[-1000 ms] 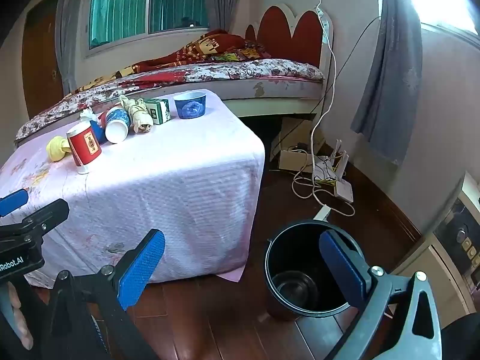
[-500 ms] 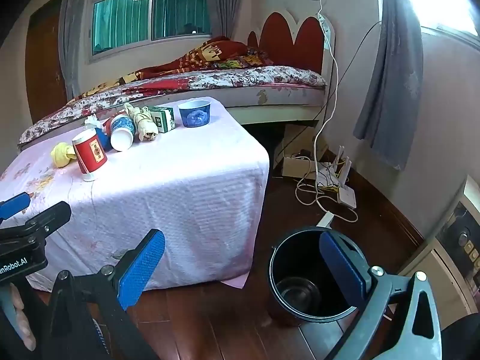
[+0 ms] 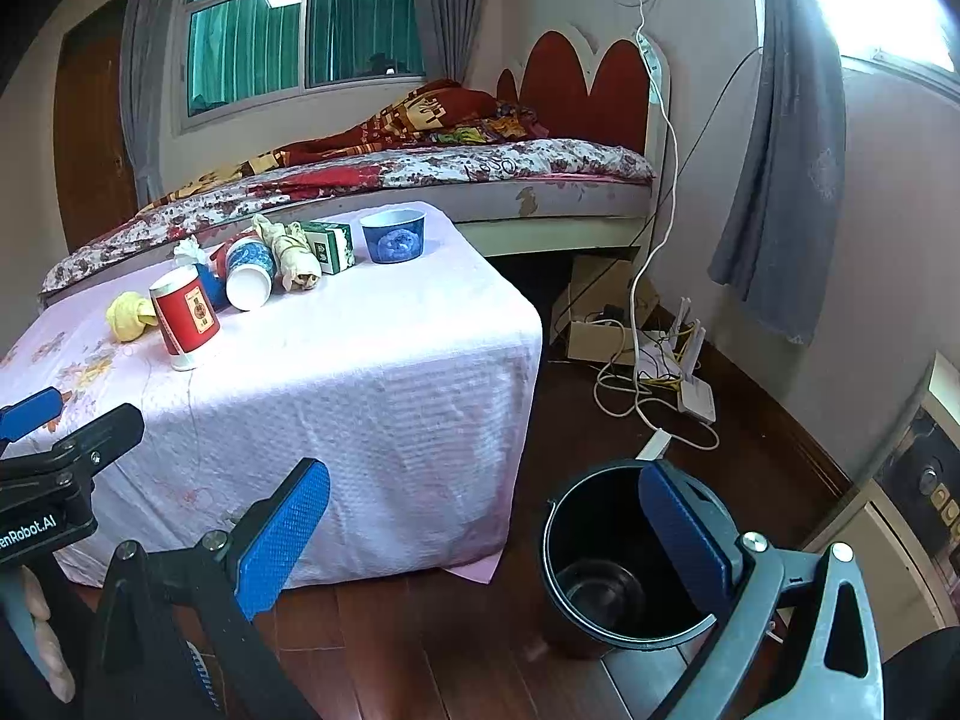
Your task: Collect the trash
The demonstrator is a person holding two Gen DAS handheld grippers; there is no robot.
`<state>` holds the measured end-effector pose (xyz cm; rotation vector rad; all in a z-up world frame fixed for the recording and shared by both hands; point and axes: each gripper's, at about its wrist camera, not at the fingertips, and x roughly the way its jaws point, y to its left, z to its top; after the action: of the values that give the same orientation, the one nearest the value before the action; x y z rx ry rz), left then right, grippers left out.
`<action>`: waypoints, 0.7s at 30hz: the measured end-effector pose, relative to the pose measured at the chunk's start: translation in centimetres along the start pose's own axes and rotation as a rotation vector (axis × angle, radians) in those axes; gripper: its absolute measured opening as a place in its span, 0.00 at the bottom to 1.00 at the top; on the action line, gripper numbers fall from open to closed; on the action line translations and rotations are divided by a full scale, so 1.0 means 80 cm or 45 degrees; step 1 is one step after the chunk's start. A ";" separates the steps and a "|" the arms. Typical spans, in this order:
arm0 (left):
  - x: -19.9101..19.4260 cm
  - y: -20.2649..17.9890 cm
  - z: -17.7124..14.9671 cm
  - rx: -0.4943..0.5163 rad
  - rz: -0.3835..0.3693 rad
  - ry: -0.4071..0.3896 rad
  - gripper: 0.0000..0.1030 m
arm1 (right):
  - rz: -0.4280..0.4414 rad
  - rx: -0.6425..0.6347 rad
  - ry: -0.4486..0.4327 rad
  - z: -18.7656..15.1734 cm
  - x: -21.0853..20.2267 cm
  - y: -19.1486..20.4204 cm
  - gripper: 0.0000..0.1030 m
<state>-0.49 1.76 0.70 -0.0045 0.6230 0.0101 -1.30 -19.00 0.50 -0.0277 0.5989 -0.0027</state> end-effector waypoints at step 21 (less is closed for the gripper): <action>-0.004 0.004 0.004 -0.009 -0.006 -0.031 1.00 | 0.003 0.003 -0.016 0.001 -0.001 0.001 1.00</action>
<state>-0.57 2.07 1.11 -0.0124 0.5984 0.0077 -1.31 -18.94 0.61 -0.0249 0.5867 -0.0005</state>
